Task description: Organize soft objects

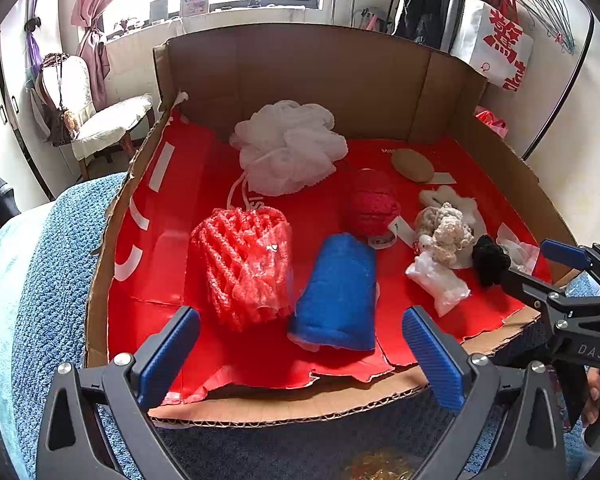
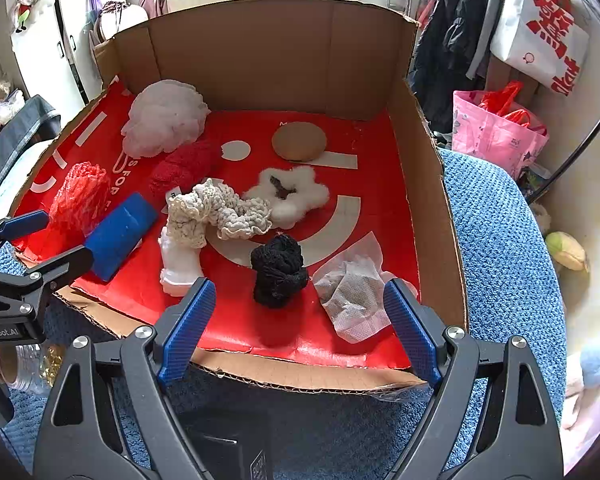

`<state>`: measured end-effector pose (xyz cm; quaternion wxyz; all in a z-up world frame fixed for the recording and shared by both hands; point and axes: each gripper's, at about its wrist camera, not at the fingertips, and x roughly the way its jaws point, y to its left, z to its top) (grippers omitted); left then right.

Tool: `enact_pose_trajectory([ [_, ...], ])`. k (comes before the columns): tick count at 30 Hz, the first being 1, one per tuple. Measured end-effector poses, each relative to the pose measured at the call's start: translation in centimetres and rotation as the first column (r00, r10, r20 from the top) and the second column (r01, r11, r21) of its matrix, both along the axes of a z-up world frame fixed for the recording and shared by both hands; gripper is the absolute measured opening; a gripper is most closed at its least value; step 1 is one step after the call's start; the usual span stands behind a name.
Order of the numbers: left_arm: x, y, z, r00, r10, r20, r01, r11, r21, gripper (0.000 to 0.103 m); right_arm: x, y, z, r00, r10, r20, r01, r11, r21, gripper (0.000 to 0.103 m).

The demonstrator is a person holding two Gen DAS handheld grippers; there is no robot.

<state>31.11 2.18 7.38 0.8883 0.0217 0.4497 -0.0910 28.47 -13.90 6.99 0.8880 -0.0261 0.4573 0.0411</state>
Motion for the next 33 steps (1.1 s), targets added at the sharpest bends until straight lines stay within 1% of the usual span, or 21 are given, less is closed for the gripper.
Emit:
enact_pose_trajectory([
  [11, 0.1, 0.1, 0.0, 1.0, 0.004, 0.0, -0.004, 1.0, -0.009, 0.103, 0.0, 0.0, 0.1, 1.0, 0.0, -0.001, 0.0, 1.0, -0.002, 0.086],
  [18, 0.0, 0.1, 0.2, 1.0, 0.003, -0.001, -0.003, 1.0, -0.015, 0.103, -0.1, -0.3, 0.3, 1.0, -0.003, -0.003, 0.003, 1.0, 0.017, 0.086],
  [26, -1.0, -0.2, 1.7, 1.0, -0.004, 0.031, 0.004, 1.0, -0.022, 0.103, -0.7, -0.6, 1.2, 1.0, -0.01, 0.015, 0.01, 1.0, 0.022, 0.086],
  [33, -2.5, -0.8, 3.0, 0.998, -0.014, 0.062, 0.014, 1.0, -0.013, 0.103, -2.6, -0.7, 3.0, 0.999, -0.003, 0.055, 0.002, 1.0, 0.024, 0.086],
])
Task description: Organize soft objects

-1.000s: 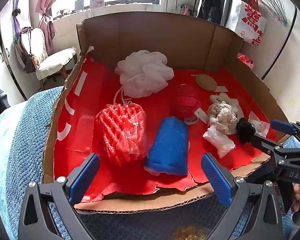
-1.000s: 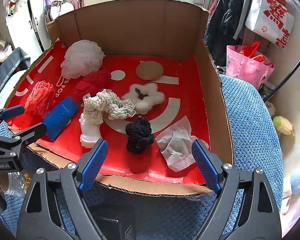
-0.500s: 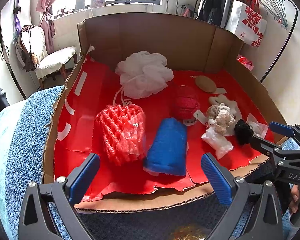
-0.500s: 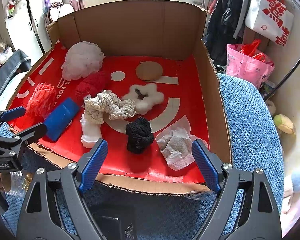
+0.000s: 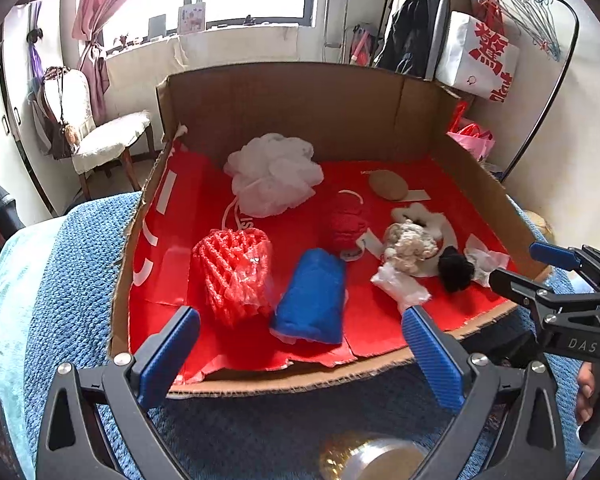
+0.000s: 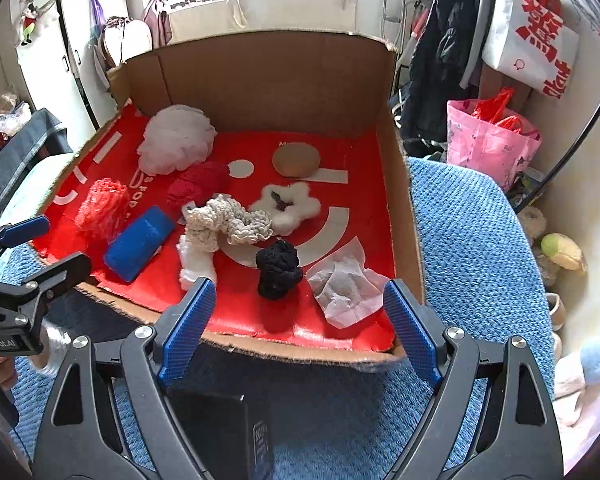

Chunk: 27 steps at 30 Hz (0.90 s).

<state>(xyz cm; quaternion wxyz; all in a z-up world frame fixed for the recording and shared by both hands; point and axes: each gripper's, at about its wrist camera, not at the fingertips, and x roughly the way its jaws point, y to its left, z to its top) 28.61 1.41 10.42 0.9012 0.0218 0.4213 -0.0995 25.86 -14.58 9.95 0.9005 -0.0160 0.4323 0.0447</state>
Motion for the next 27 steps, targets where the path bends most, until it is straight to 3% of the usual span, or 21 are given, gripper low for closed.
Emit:
enact_pose_trajectory([
  [9, -3.8, -0.3, 2.6, 0.998, 0.0, 0.058, 0.0, 1.0, 0.0, 0.103, -5.0, 0.2, 3.9, 0.995, 0.017, 0.095, -0.019, 1.0, 0.013, 0.086],
  [16, -9.5, -0.4, 6.2, 0.99, 0.001, 0.143, 0.0, 1.0, -0.003, 0.103, -10.7, 0.6, 6.5, 0.985, 0.046, 0.166, -0.052, 0.998, 0.031, 0.09],
  [21, -14.5, -0.4, 6.8, 0.983, -0.002, 0.185, 0.008, 0.999, -0.032, 0.103, -15.1, 1.0, 6.1, 0.978, 0.068, 0.199, -0.076, 0.996, 0.036, 0.094],
  [27, -18.2, -0.7, 4.7, 0.981, 0.011, 0.193, -0.004, 0.999, -0.035, 0.103, -18.2, 1.5, 2.7, 0.979, 0.057, 0.197, -0.064, 0.998, 0.028, 0.099],
])
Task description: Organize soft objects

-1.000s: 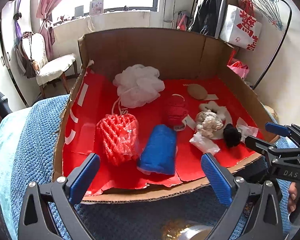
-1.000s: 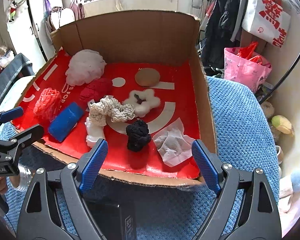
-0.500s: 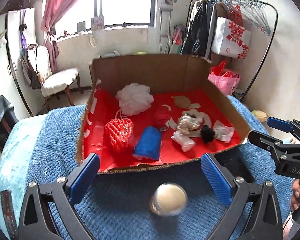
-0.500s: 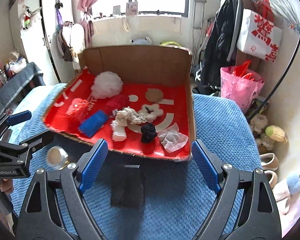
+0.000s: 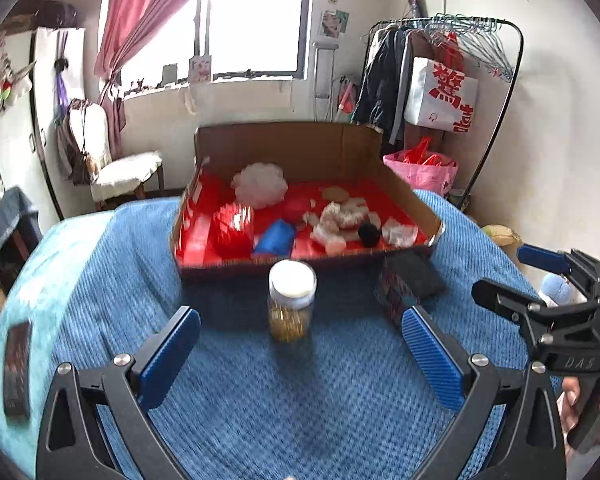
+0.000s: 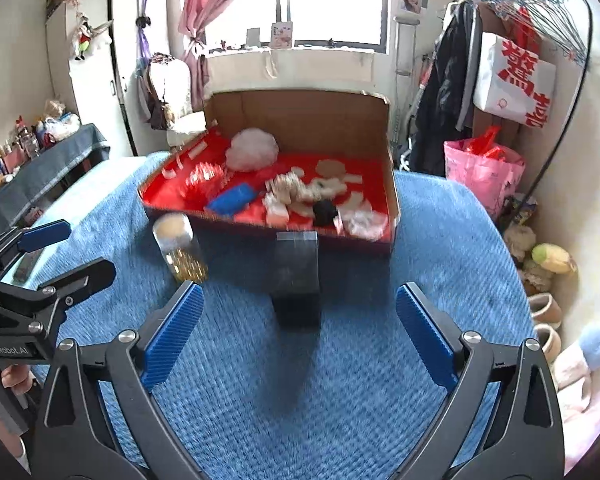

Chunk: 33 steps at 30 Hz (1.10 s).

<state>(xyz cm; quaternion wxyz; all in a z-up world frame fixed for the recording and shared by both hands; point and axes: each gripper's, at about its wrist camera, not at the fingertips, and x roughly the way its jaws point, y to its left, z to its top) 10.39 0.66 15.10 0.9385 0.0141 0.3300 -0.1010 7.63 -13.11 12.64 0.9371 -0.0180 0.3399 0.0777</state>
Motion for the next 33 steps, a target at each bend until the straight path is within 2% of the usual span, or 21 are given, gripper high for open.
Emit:
enact_pose_trajectory([
  [4, -0.5, -0.3, -3.3, 0.999, 0.029, -0.031, -0.028, 0.999, 0.023, 0.103, 0.3, -0.1, -3.8, 0.997, -0.028, -0.071, 0.028, 1.0, 0.001, 0.099],
  [8, 0.3, -0.7, -6.9, 0.995, 0.051, -0.08, -0.047, 0.997, 0.053, 0.103, 1.2, -0.2, -7.4, 0.988, -0.062, -0.141, 0.057, 0.998, -0.037, 0.099],
  [14, 2.0, -1.2, -10.9, 0.982, 0.066, -0.177, -0.053, 0.995, 0.079, 0.103, 2.4, -0.4, -10.6, 0.972, -0.092, -0.215, 0.082, 0.995, -0.053, 0.099],
  [18, 3.0, -1.4, -12.4, 0.969, 0.089, -0.232, -0.069, 0.993, 0.094, 0.103, 2.8, -1.0, -10.8, 0.966, -0.108, -0.236, 0.107, 0.994, -0.02, 0.1],
  [23, 3.1, -1.7, -12.5, 0.968, 0.102, -0.228, -0.079, 0.991, 0.109, 0.103, 3.0, -0.6, -11.0, 0.962, -0.12, -0.246, 0.113, 0.993, -0.045, 0.102],
  [33, 3.6, -1.4, -12.7, 0.966, 0.108, -0.233, -0.088, 0.992, 0.095, 0.103, 3.2, -1.0, -11.1, 0.96, -0.127, -0.251, 0.127, 0.992, -0.015, 0.103],
])
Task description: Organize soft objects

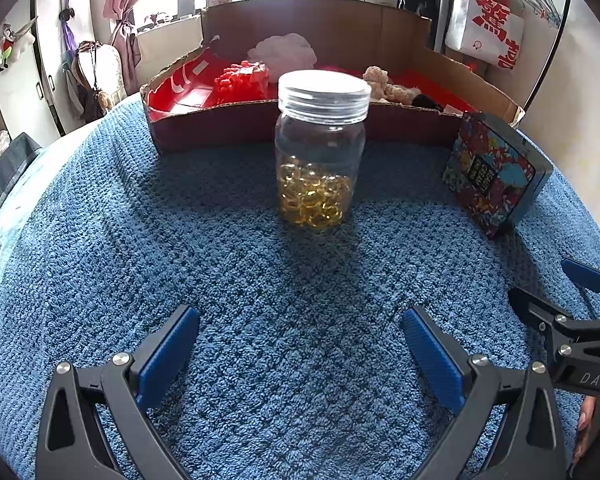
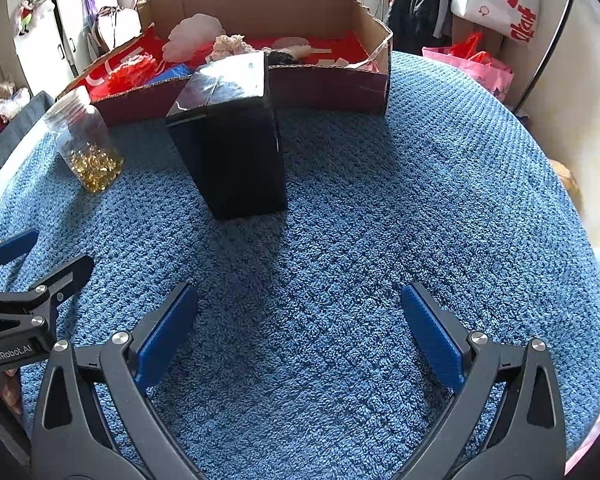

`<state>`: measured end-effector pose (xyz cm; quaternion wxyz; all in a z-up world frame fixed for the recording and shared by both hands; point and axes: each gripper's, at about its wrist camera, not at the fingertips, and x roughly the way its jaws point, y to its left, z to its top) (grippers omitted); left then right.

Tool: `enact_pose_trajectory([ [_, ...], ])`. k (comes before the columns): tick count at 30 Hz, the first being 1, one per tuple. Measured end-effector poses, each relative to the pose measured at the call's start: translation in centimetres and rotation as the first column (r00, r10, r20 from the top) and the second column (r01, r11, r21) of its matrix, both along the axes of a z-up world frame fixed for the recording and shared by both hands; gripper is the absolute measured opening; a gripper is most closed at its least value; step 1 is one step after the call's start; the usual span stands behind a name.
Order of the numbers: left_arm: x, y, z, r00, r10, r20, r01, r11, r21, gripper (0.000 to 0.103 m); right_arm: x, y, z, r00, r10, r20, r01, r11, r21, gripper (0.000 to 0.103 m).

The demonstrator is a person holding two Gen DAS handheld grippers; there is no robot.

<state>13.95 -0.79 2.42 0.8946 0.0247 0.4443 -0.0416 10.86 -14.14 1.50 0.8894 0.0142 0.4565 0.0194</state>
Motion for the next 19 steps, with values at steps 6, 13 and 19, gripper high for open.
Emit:
enact_pose_trajectory([
  [6, -0.01, 0.66, -0.05, 1.0, 0.003, -0.001, -0.003, 1.0, -0.015, 0.103, -0.08, -0.33, -0.02, 1.0, -0.003, 0.002, 0.003, 1.0, 0.017, 0.103],
  [13, 0.04, 0.89, -0.05, 1.0, 0.004, -0.001, -0.004, 1.0, -0.02, 0.103, -0.17, -0.5, -0.06, 1.0, -0.003, 0.003, 0.003, 1.0, 0.024, 0.103],
  [19, 0.05, 0.91, -0.05, 1.0, 0.003, -0.001, -0.003, 1.0, -0.021, 0.103, -0.21, -0.44, -0.08, 1.0, -0.004, 0.003, 0.004, 1.0, 0.023, 0.103],
])
